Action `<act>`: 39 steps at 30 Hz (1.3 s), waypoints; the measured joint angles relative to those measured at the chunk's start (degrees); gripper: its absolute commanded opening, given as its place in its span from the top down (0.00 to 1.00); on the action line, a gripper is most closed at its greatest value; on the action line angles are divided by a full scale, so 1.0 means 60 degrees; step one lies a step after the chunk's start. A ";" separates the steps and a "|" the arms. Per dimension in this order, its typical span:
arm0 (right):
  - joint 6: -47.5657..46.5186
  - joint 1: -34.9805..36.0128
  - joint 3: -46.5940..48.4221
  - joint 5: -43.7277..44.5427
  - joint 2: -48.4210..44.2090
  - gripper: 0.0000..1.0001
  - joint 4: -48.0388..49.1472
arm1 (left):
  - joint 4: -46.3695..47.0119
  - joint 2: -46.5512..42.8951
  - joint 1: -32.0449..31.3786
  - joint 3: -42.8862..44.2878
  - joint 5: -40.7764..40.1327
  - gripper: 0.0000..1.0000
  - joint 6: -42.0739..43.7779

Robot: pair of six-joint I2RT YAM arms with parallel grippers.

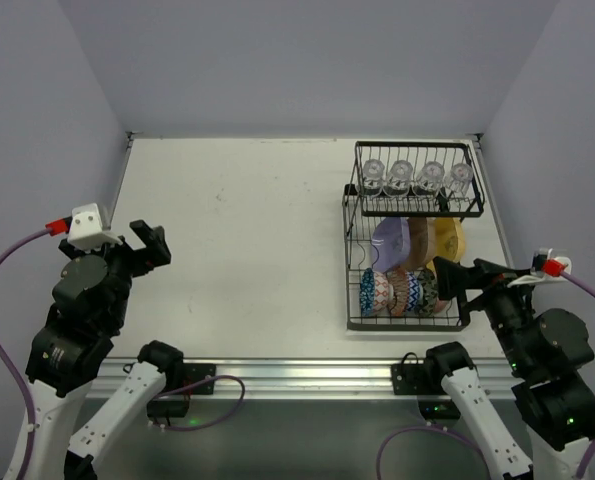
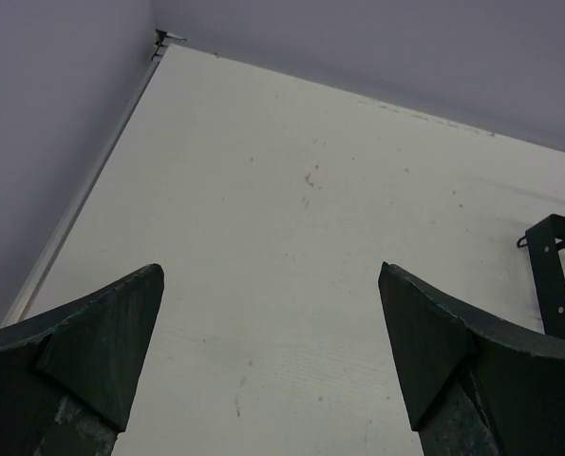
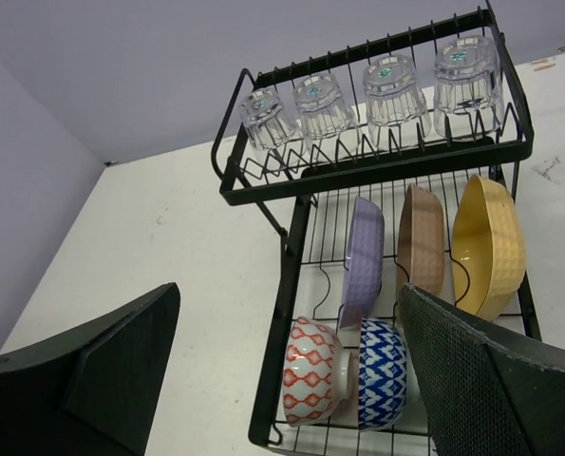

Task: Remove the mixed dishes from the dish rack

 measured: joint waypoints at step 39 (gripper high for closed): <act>0.1224 0.0000 -0.1111 0.0466 -0.0572 0.01 -0.0678 | 0.8947 0.8892 -0.7136 -0.1909 0.4506 0.06 -0.5595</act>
